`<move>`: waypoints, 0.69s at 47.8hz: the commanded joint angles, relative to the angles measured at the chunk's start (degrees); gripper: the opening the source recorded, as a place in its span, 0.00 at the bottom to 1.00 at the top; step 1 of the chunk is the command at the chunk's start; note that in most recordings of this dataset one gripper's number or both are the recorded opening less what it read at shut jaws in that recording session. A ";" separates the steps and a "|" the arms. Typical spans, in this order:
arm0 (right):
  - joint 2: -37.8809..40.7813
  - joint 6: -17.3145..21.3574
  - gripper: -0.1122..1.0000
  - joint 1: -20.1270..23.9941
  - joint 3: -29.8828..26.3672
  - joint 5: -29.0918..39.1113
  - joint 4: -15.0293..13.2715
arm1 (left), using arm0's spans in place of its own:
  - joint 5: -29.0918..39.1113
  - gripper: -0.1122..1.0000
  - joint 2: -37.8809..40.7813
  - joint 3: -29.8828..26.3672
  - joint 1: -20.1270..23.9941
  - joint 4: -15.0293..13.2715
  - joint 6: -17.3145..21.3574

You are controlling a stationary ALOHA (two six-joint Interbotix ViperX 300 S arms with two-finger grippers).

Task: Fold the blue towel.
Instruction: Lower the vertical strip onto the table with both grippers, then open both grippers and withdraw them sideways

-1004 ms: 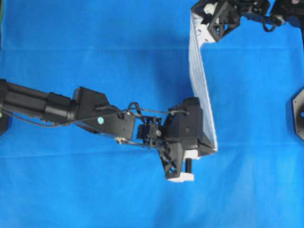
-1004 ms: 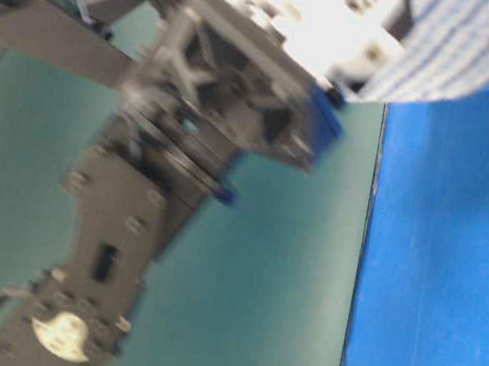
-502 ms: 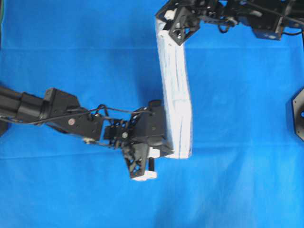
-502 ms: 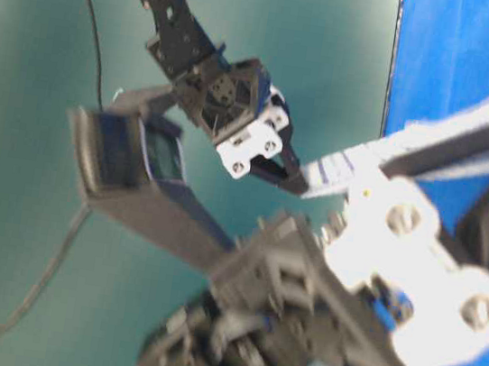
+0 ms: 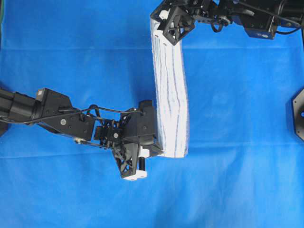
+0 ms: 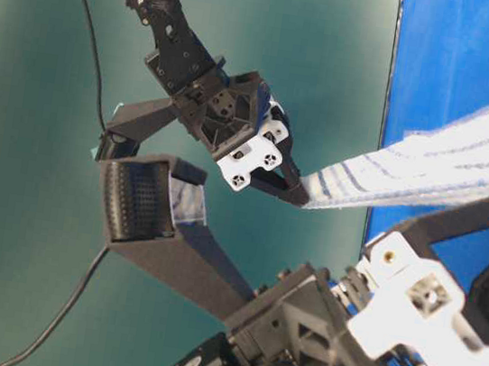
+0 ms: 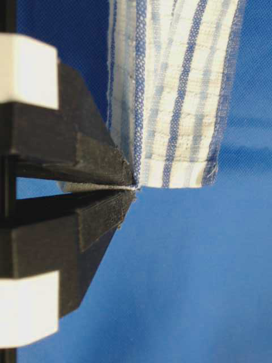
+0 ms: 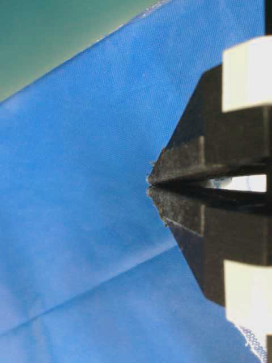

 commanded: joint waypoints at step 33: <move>-13.27 -0.62 0.57 -0.26 7.82 0.88 -0.26 | 14.68 0.68 -19.69 7.91 -1.76 0.18 -2.02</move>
